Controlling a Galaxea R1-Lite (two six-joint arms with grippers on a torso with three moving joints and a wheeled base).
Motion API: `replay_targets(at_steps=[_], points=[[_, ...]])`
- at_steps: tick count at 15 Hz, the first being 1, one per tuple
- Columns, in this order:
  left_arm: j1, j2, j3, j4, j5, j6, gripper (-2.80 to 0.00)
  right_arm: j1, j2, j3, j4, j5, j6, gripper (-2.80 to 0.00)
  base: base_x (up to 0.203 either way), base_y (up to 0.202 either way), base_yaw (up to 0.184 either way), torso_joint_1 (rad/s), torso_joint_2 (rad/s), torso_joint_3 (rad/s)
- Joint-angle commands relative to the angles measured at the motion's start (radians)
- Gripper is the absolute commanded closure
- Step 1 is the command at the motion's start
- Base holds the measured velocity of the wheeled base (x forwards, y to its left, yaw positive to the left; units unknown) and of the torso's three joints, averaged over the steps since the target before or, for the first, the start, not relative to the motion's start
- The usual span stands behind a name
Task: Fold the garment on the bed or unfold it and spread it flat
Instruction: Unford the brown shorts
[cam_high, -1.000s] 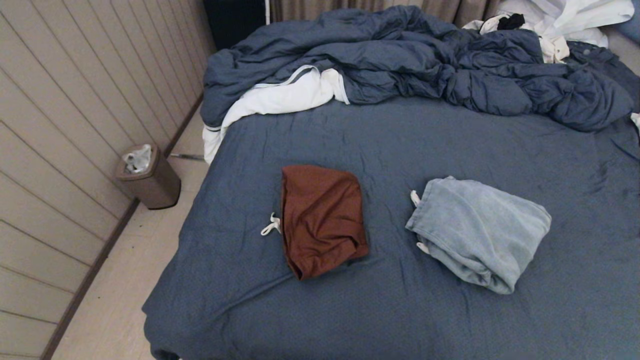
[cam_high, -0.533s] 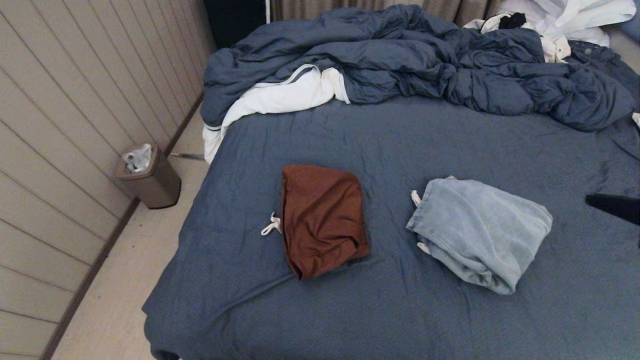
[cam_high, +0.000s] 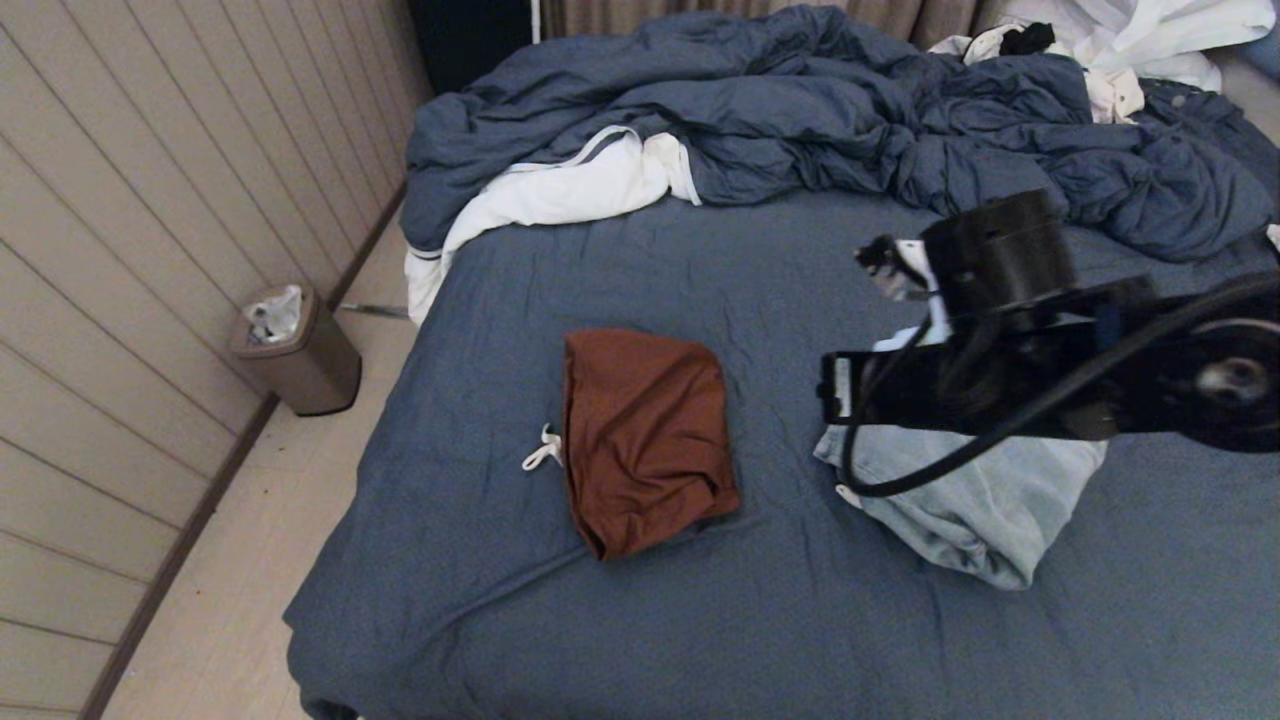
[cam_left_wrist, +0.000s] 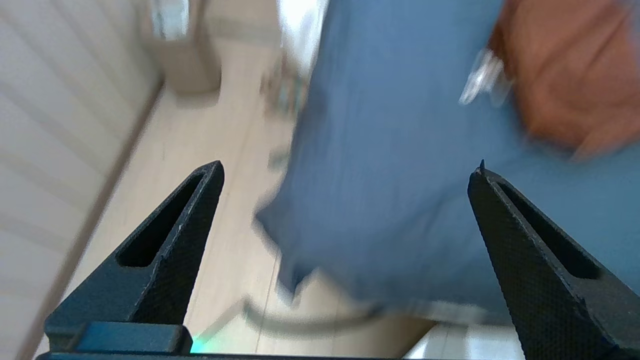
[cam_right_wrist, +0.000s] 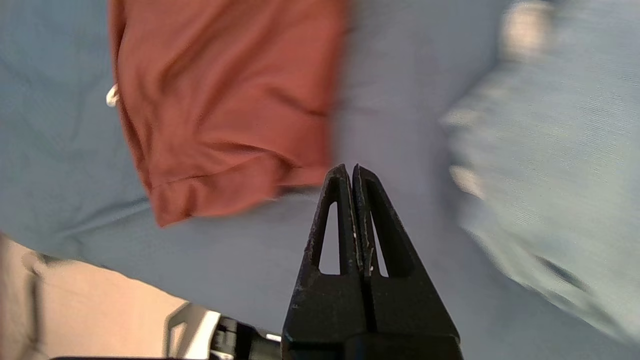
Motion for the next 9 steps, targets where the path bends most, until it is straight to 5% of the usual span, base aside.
replay_targets(at_steps=[1, 5, 8, 9], points=[[0.000, 0.173, -0.172, 0.047, -0.008, -0.038, -2.80, 0.115, 0.192, -0.111, 0.006, -0.052, 0.001, 0.00, 0.000, 0.000, 0.000, 0.000, 0.00, 0.000], [-0.005, 0.641, -0.372, 0.061, -0.162, -0.194, -2.80, 0.193, 0.400, -0.313, 0.075, -0.068, 0.001, 0.00, 0.000, 0.000, 0.000, 0.000, 0.00, 0.000], [-0.094, 0.988, -0.507, -0.035, -0.274, -0.331, -2.80, 0.260, 0.540, -0.404, 0.091, -0.109, -0.002, 0.00, 0.000, 0.000, 0.000, 0.000, 0.00, 0.000], [-0.154, 1.082, -0.554, -0.081, -0.296, -0.377, -2.80, 0.277, 0.579, -0.442, 0.091, -0.119, -0.004, -2.80, 0.000, 0.000, 0.000, 0.000, 0.00, 0.000]])
